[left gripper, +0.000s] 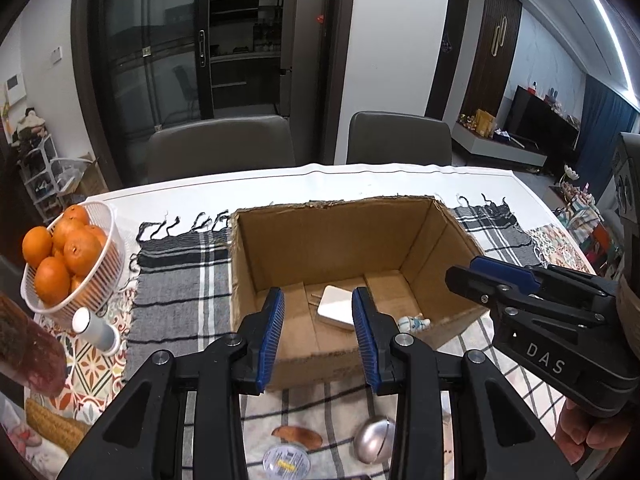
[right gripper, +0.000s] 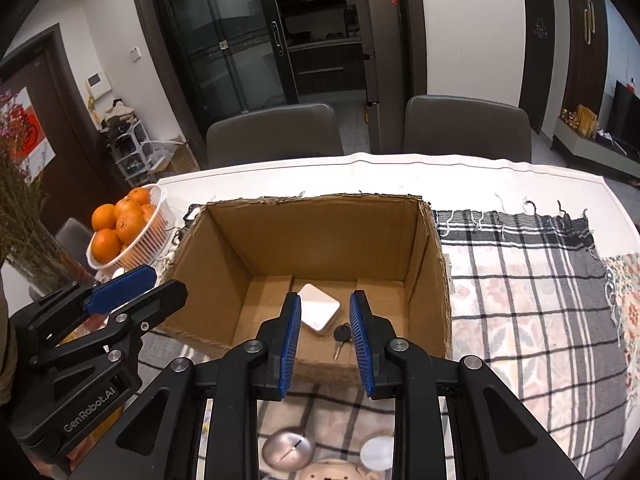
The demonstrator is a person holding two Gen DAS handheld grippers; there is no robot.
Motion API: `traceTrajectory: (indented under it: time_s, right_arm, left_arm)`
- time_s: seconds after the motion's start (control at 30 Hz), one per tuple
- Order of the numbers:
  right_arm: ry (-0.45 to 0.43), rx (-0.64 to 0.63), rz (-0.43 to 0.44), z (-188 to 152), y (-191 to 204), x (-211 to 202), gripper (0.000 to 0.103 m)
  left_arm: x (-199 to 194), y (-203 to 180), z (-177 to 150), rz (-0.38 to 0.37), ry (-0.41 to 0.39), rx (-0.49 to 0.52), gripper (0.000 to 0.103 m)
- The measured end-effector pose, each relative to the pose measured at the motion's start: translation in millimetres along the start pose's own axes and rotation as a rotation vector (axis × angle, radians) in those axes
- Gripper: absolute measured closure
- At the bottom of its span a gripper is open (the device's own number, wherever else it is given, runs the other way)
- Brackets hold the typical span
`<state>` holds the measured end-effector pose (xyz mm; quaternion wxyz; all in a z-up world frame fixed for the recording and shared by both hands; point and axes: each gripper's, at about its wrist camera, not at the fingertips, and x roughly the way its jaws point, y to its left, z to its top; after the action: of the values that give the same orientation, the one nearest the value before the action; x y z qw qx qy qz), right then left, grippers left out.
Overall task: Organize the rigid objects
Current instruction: 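Open both tools to drop the charger and keychain into the box, then move both tools back toward the remaining objects on the table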
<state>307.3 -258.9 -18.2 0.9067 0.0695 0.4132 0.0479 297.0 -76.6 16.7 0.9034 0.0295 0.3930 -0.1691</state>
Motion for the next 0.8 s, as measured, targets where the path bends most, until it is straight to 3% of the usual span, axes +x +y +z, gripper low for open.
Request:
traceTrajectory:
  time_s: [0.23,0.6,0.8]
  right_arm:
    - [-0.006,-0.006,-0.006,-12.5,9.2,-21.1,0.075]
    - [-0.022,-0.018,-0.012,-35.0,20.9,-52.9,0.054]
    - [-0.018,-0.015,-0.011,-49.1,23.3,-62.4,0.05]
  left_arm:
    - [-21.3,2.2,-16.0,0.012,0.003,-0.012,0.068]
    - [-53.5,-0.8,-39.6,0.038,-0.013,-0.014,0.058]
    - [-65.5,-2.1,-57.0,0.046,-0.016,-0.018,0.055]
